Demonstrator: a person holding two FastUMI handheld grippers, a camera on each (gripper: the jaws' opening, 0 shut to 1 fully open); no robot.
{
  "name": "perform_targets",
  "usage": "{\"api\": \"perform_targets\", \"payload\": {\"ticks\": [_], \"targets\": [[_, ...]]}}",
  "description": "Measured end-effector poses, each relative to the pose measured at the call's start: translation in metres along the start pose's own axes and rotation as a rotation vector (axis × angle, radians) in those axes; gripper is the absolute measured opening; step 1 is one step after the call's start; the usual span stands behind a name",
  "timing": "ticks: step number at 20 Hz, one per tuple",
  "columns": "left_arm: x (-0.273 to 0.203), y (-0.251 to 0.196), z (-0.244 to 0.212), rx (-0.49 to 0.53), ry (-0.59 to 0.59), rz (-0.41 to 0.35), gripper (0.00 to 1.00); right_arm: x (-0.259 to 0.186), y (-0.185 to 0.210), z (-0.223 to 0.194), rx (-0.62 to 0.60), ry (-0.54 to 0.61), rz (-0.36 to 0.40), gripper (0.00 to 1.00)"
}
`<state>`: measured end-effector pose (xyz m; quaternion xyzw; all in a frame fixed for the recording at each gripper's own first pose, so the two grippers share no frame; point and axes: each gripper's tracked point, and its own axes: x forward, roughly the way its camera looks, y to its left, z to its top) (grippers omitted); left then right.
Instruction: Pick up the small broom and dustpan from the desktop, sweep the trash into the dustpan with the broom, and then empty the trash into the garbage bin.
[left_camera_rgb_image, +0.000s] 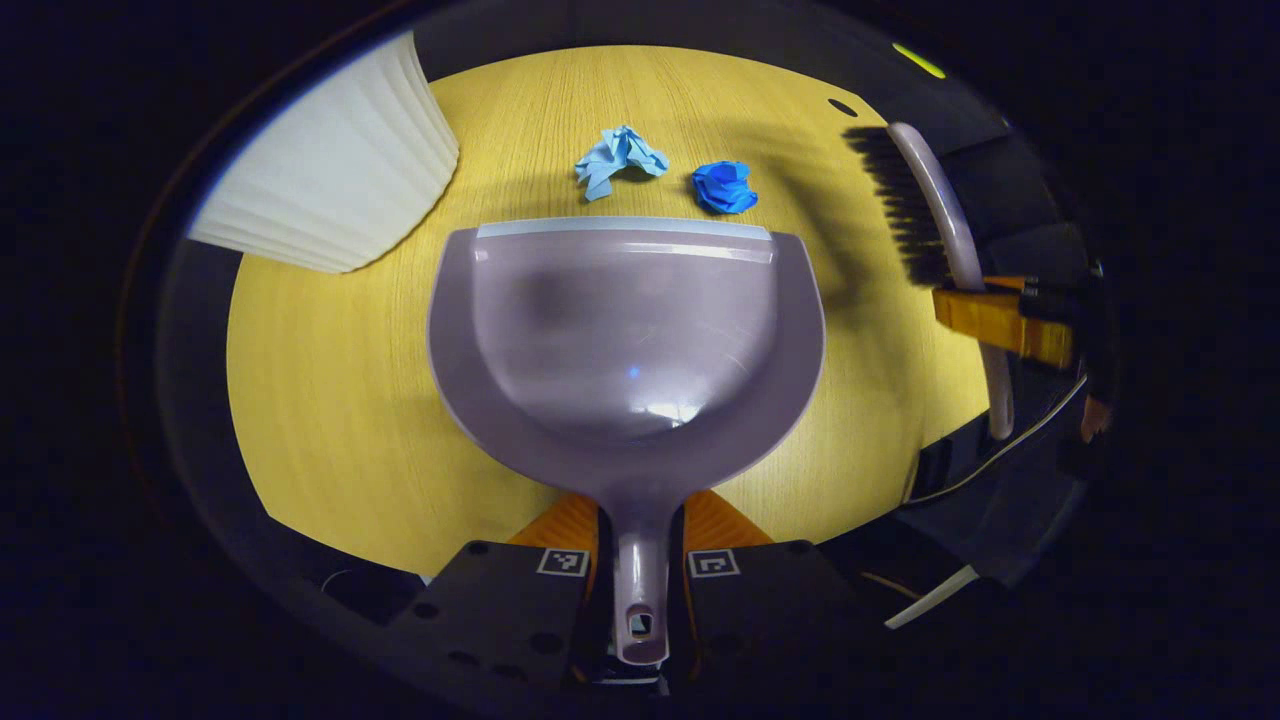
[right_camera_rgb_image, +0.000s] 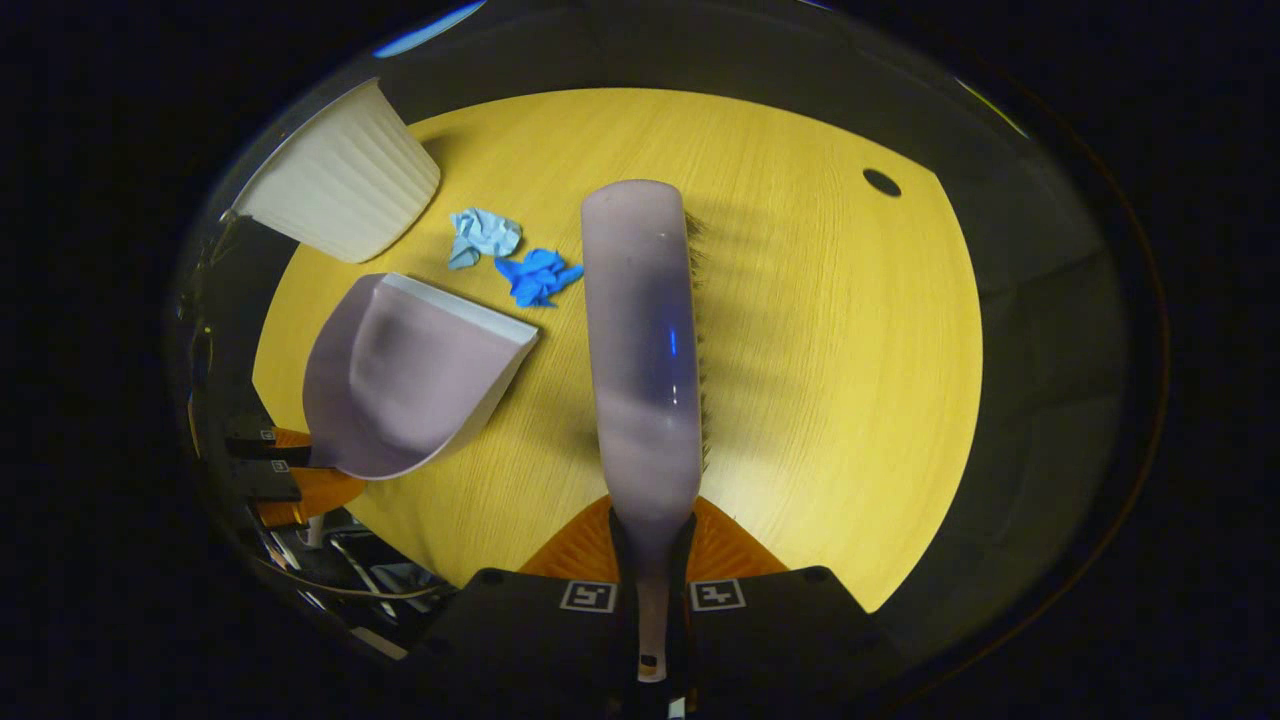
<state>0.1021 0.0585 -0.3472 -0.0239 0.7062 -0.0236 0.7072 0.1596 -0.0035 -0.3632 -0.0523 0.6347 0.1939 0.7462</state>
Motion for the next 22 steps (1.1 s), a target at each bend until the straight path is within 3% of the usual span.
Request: {"api": "perform_targets", "payload": {"ticks": [5, 9, 14, 19, 22], "targets": [[0.004, 0.028, -0.001, 0.167, 0.045, 0.09, 0.2, 0.014, -0.04, 0.084, -0.231, -0.014, -0.079, 0.12], [0.013, 0.034, -0.004, 0.194, 0.066, 0.093, 0.19, 0.047, -0.013, 0.113, -0.366, 0.071, 0.005, 0.12], [0.024, 0.036, -0.012, 0.183, 0.092, 0.064, 0.19, 0.086, 0.029, 0.134, -0.57, 0.173, 0.032, 0.12], [0.025, 0.04, -0.01, 0.195, 0.07, 0.054, 0.19, 0.062, 0.088, 0.08, -0.79, 0.346, 0.27, 0.12], [0.029, 0.046, -0.016, 0.242, 0.04, 0.071, 0.19, 0.046, 0.107, 0.063, -0.732, 0.41, 0.399, 0.12]]}}
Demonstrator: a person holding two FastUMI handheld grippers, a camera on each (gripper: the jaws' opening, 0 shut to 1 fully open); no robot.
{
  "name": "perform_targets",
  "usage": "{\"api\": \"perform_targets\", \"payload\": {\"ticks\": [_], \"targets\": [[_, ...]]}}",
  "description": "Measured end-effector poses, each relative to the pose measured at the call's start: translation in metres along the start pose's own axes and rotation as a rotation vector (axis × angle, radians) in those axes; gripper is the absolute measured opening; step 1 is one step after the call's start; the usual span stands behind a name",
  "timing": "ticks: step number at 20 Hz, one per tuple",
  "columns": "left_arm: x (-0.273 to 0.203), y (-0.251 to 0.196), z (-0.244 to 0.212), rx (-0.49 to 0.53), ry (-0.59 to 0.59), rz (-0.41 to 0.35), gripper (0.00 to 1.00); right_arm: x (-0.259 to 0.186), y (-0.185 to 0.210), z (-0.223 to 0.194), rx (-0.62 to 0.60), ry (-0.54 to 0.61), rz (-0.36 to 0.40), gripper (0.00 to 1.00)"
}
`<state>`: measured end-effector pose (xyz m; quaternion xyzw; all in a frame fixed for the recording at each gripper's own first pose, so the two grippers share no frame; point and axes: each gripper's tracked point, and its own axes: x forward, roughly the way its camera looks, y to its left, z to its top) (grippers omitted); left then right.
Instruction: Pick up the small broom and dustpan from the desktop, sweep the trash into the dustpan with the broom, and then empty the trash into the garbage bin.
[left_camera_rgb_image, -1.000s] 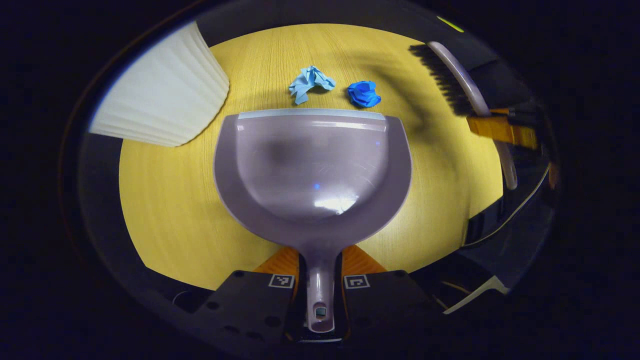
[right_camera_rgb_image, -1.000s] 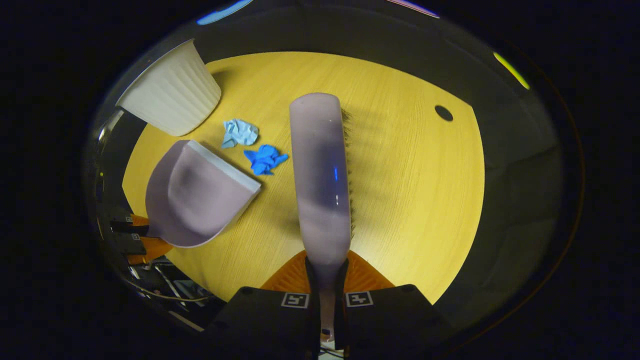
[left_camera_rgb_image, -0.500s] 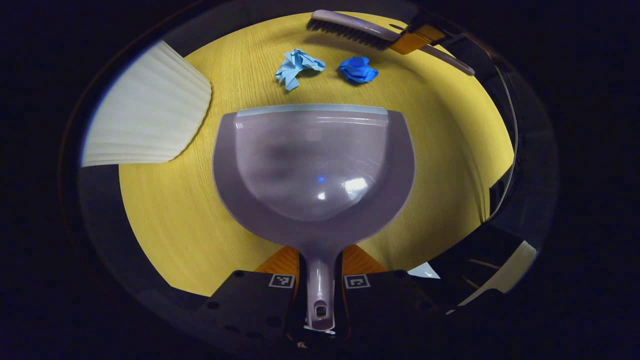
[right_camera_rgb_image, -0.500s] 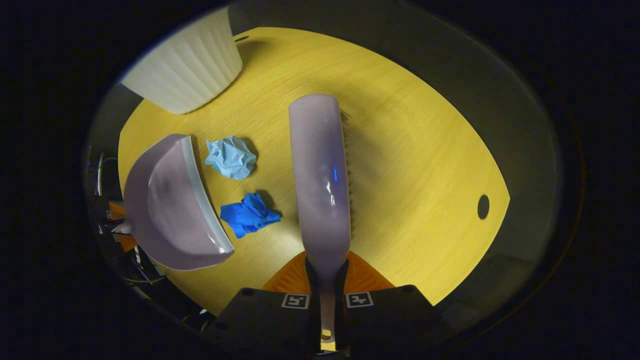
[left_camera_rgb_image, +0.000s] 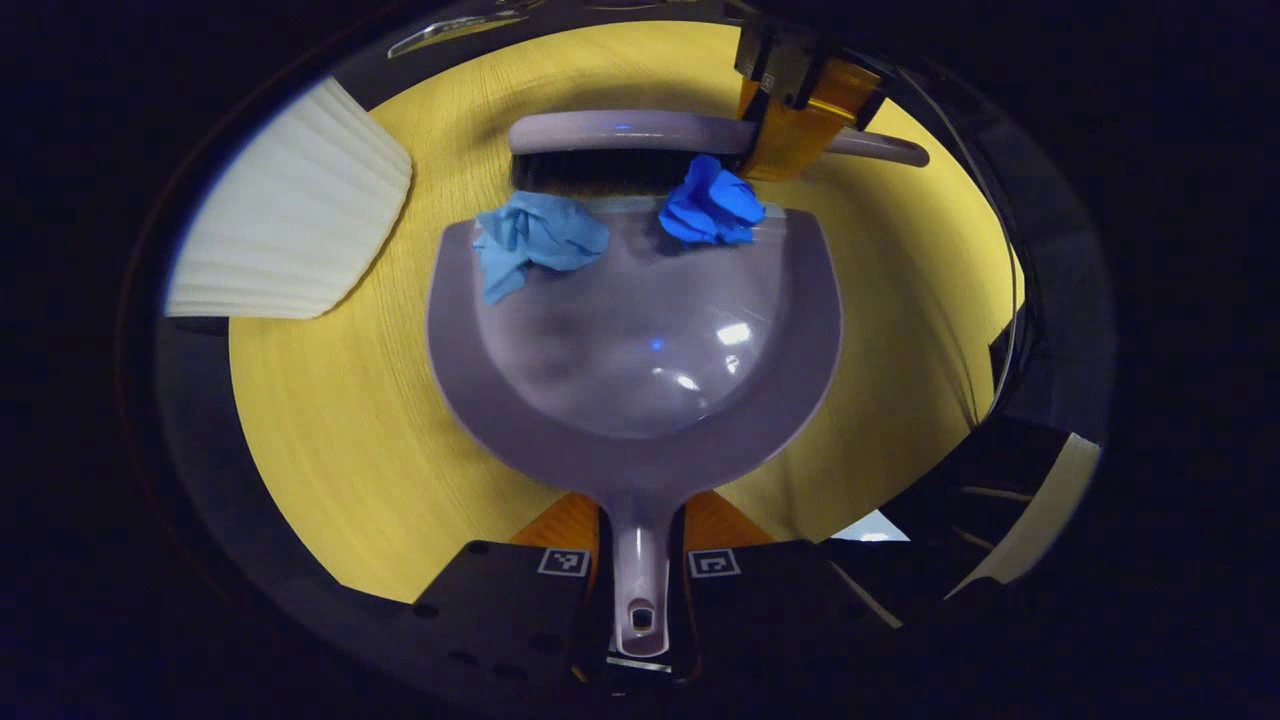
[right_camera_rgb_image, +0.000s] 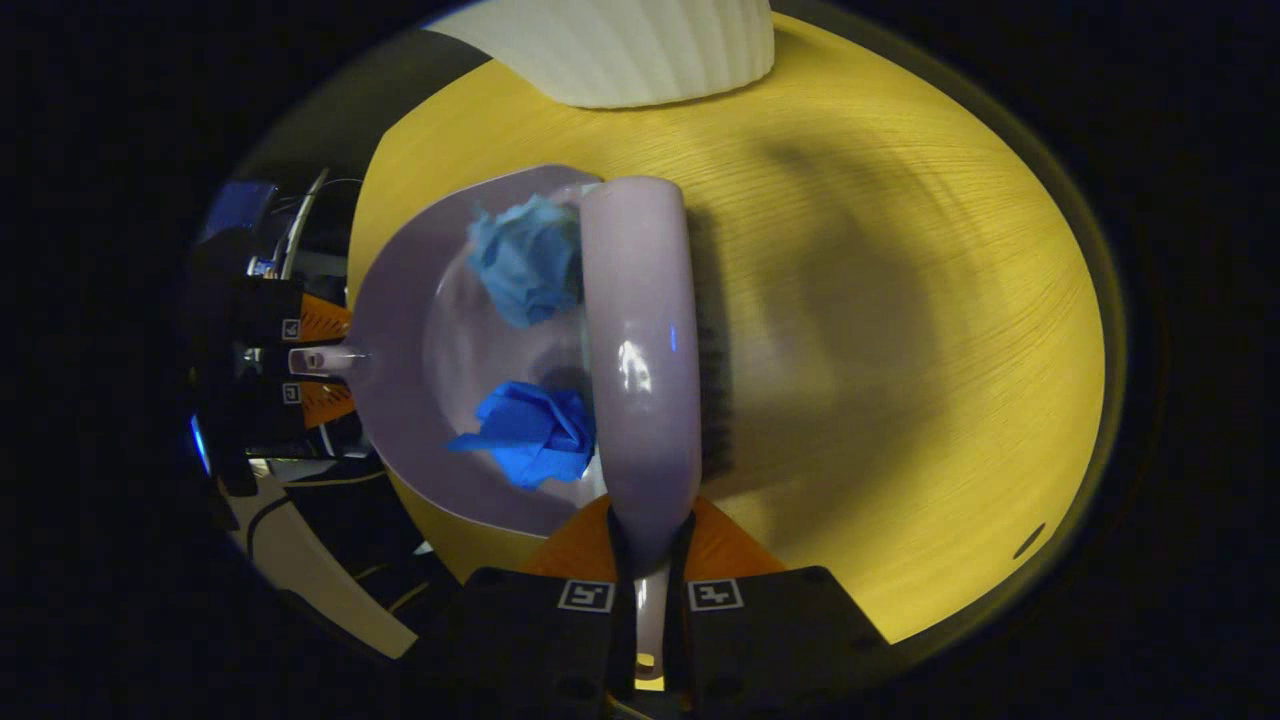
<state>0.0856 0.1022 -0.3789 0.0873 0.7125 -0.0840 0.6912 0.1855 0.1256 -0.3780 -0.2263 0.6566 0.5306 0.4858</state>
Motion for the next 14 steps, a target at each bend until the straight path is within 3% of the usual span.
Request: {"api": "perform_targets", "payload": {"ticks": [2, 4, 9, 14], "targets": [[0.003, 0.002, 0.005, -0.001, -0.052, 0.033, 0.2, 0.0, 0.014, -0.007, 0.013, -0.011, 0.066, 0.12], [-0.003, -0.001, 0.005, -0.012, -0.098, 0.055, 0.19, -0.005, 0.006, -0.005, 0.042, -0.08, 0.05, 0.12], [-0.027, 0.0, 0.014, -0.024, -0.282, 0.132, 0.19, -0.075, -0.009, 0.008, 0.196, -0.471, 0.079, 0.12], [-0.058, -0.013, 0.023, -0.027, -0.473, 0.199, 0.19, -0.128, -0.042, -0.036, 0.359, -0.862, 0.043, 0.11]]}}
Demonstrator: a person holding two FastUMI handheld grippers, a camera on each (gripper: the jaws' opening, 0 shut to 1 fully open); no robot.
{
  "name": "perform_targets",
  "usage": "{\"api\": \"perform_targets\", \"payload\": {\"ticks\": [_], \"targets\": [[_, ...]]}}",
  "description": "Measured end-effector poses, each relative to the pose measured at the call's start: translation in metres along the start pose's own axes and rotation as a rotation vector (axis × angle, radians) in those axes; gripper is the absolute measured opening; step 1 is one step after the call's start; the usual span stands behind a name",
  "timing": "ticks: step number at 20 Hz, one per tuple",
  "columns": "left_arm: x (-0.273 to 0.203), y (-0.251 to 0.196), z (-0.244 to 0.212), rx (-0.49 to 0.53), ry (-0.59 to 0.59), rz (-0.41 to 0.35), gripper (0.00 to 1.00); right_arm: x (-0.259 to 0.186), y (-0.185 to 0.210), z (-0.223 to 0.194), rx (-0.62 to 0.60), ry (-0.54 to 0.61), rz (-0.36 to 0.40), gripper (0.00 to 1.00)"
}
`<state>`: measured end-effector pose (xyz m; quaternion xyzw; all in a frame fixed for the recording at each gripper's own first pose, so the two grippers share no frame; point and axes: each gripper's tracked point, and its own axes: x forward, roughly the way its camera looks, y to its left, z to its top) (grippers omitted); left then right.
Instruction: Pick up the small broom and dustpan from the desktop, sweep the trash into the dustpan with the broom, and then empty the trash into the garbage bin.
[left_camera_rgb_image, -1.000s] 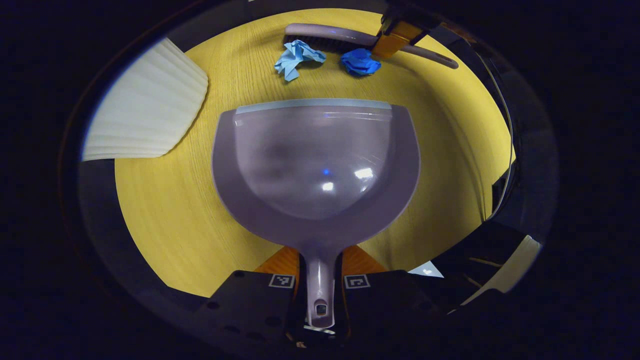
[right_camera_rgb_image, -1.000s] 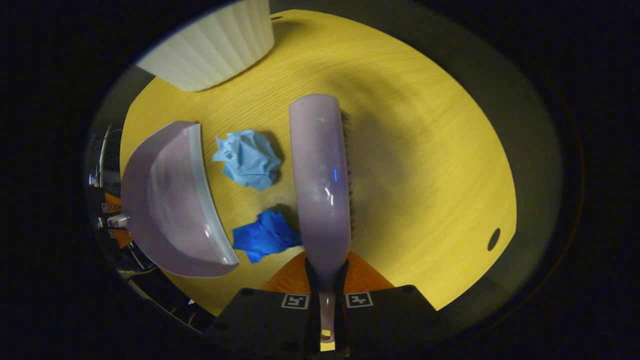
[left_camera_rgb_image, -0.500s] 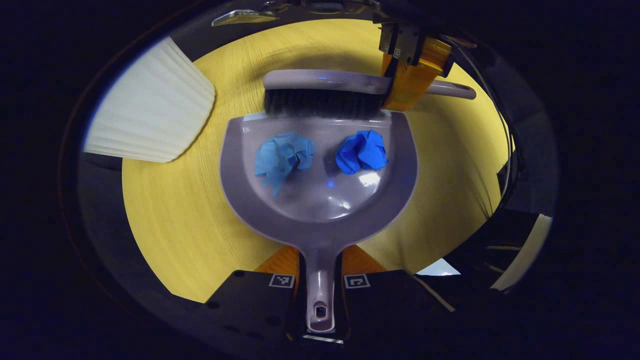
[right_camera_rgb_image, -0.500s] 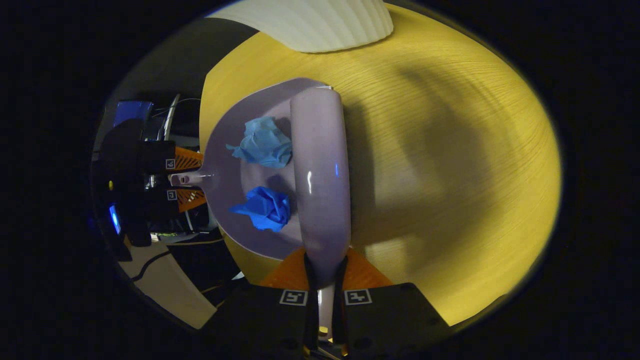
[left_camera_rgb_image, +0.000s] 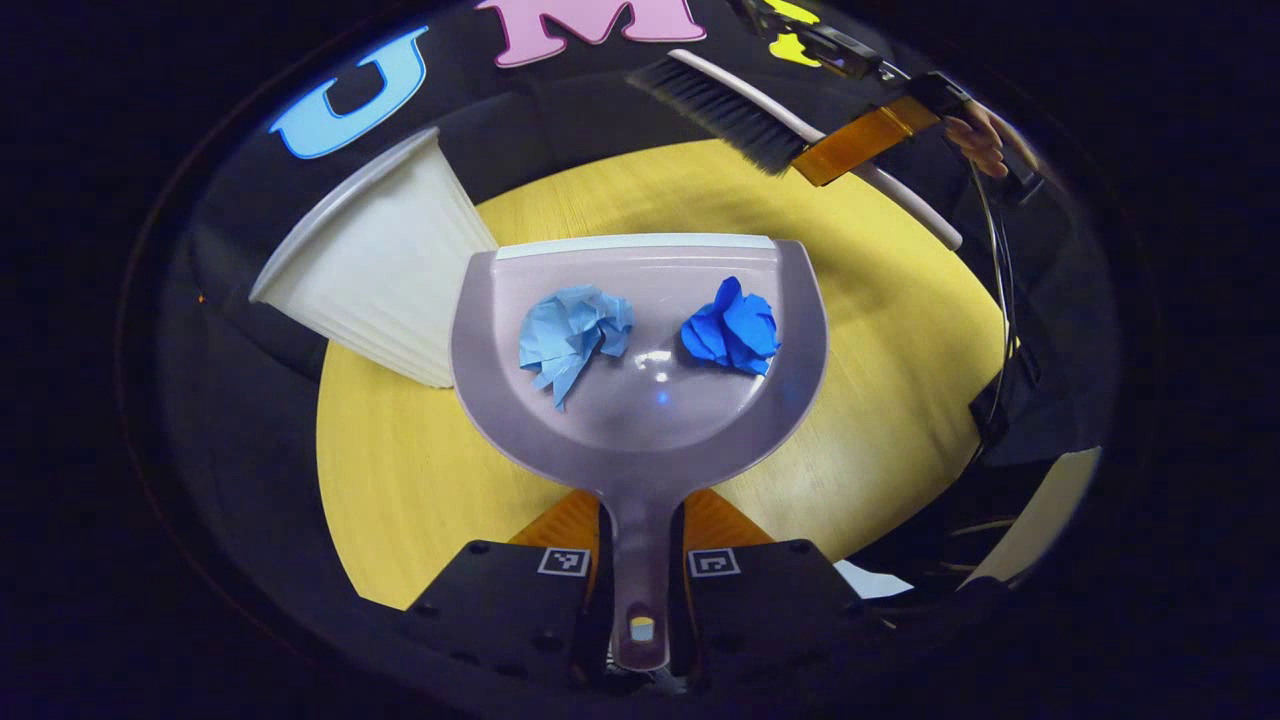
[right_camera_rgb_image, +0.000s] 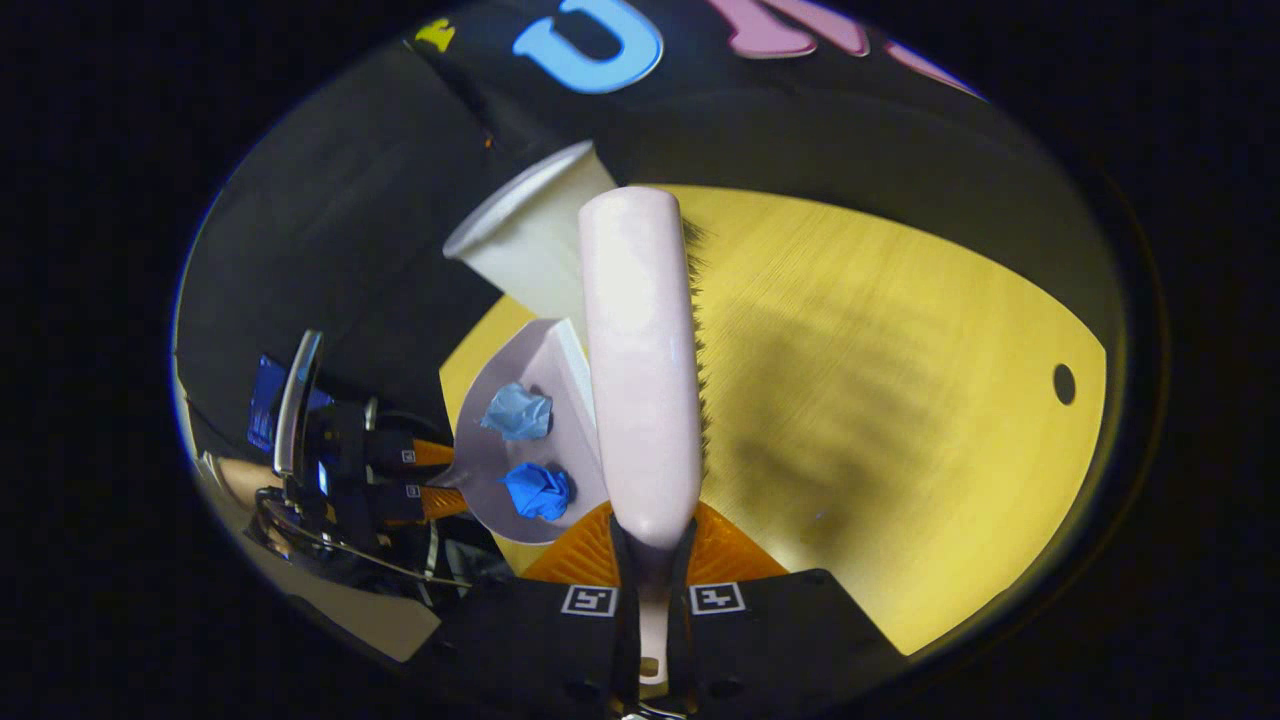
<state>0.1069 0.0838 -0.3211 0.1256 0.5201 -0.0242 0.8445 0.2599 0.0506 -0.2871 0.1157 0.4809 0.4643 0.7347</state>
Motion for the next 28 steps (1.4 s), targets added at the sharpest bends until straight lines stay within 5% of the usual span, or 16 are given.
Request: {"api": "perform_targets", "payload": {"ticks": [2, 5, 9, 12, 19, 28], "targets": [[-0.021, -0.004, 0.026, 0.033, -0.109, 0.024, 0.21, -0.007, -0.018, -0.013, 0.051, -0.088, 0.002, 0.12], [-0.057, 0.001, 0.061, 0.072, -0.219, 0.105, 0.19, 0.023, -0.064, -0.072, 0.05, -0.104, -0.111, 0.11], [-0.097, 0.067, 0.102, 0.079, -0.264, 0.29, 0.19, -0.011, -0.068, -0.094, 0.072, -0.123, -0.174, 0.12], [-0.108, 0.142, 0.122, 0.208, -0.214, 0.482, 0.19, -0.015, -0.058, -0.106, 0.074, -0.133, -0.184, 0.11], [-0.12, 0.259, 0.137, 0.455, 0.037, 0.761, 0.19, -0.026, -0.06, -0.133, 0.1, -0.129, -0.175, 0.12], [-0.136, 0.288, 0.136, 0.849, 0.282, 0.944, 0.19, -0.042, -0.075, -0.167, 0.118, -0.099, -0.194, 0.11]]}}
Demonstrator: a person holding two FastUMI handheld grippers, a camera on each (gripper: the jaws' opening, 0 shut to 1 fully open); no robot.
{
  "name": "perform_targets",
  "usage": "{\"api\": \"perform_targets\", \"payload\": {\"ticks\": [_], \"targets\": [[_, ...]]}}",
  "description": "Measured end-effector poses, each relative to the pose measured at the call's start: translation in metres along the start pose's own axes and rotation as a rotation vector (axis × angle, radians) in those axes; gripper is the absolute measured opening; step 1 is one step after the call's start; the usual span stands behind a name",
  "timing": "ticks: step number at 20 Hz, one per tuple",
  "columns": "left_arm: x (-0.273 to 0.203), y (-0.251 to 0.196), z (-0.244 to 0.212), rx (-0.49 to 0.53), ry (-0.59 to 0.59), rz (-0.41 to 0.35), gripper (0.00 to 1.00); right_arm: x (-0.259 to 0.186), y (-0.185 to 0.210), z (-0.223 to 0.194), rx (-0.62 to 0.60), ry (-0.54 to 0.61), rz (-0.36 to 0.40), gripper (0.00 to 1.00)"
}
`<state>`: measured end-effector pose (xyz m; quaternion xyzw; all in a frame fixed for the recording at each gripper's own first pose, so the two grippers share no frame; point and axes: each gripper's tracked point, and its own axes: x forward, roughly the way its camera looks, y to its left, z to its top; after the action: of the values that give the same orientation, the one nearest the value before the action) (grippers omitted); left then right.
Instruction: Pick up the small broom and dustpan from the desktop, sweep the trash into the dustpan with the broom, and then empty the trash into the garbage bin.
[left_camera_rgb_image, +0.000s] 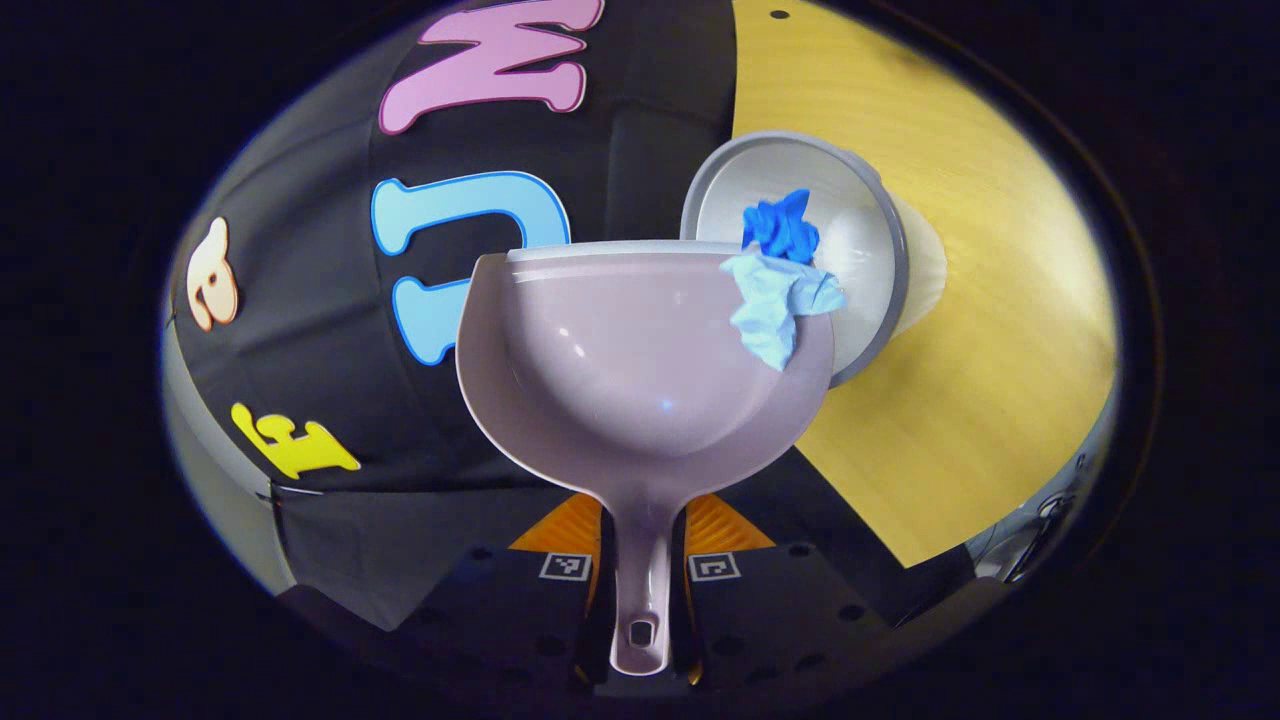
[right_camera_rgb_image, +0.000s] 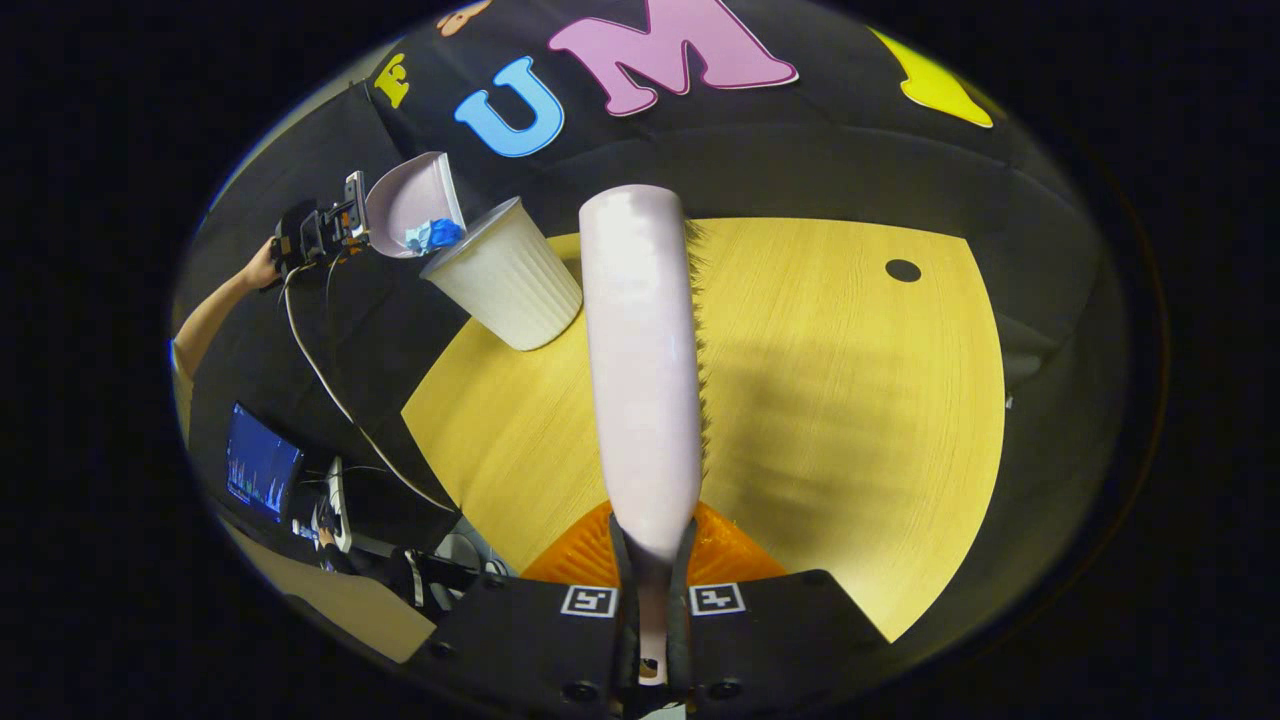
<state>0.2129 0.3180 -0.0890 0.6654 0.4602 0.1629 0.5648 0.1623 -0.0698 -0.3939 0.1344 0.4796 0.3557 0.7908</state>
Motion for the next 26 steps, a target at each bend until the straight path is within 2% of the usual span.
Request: {"api": "perform_targets", "payload": {"ticks": [2, 3, 7, 10, 12, 17, 19, 20, 23, 26], "targets": [[-0.001, 0.004, 0.0, 0.074, 0.008, 0.065, 0.19, -0.001, -0.004, -0.006, 0.005, 0.009, -0.011, 0.11], [-0.004, 0.002, 0.001, 0.07, 0.0, 0.069, 0.19, -0.001, -0.006, -0.008, 0.005, 0.01, -0.017, 0.12], [-0.008, -0.01, 0.013, -0.129, -0.043, -0.029, 0.19, -0.001, -0.003, -0.004, 0.014, 0.01, -0.017, 0.11], [-0.025, -0.002, 0.03, -0.217, -0.131, 0.005, 0.19, 0.002, 0.006, 0.0, -0.007, 0.02, -0.019, 0.11], [-0.041, 0.0, 0.037, -0.308, -0.183, -0.003, 0.19, 0.002, 0.015, 0.007, -0.016, 0.02, -0.014, 0.12], [-0.101, 0.009, 0.065, -0.555, -0.304, -0.134, 0.19, 0.004, 0.032, 0.033, -0.008, -0.018, -0.037, 0.12], [-0.131, 0.002, 0.087, -0.66, -0.358, -0.217, 0.19, 0.004, 0.036, 0.044, 0.009, -0.051, -0.061, 0.12], [-0.152, -0.02, 0.101, -0.715, -0.377, -0.291, 0.19, 0.005, 0.037, 0.05, 0.019, -0.069, -0.084, 0.12], [-0.205, -0.088, 0.155, -0.861, -0.422, -0.571, 0.19, 0.004, 0.023, 0.052, 0.071, -0.075, -0.202, 0.12], [-0.228, -0.15, 0.194, -0.976, -0.387, -0.814, 0.19, 0.003, 0.012, 0.044, 0.108, -0.051, -0.289, 0.12]]}}
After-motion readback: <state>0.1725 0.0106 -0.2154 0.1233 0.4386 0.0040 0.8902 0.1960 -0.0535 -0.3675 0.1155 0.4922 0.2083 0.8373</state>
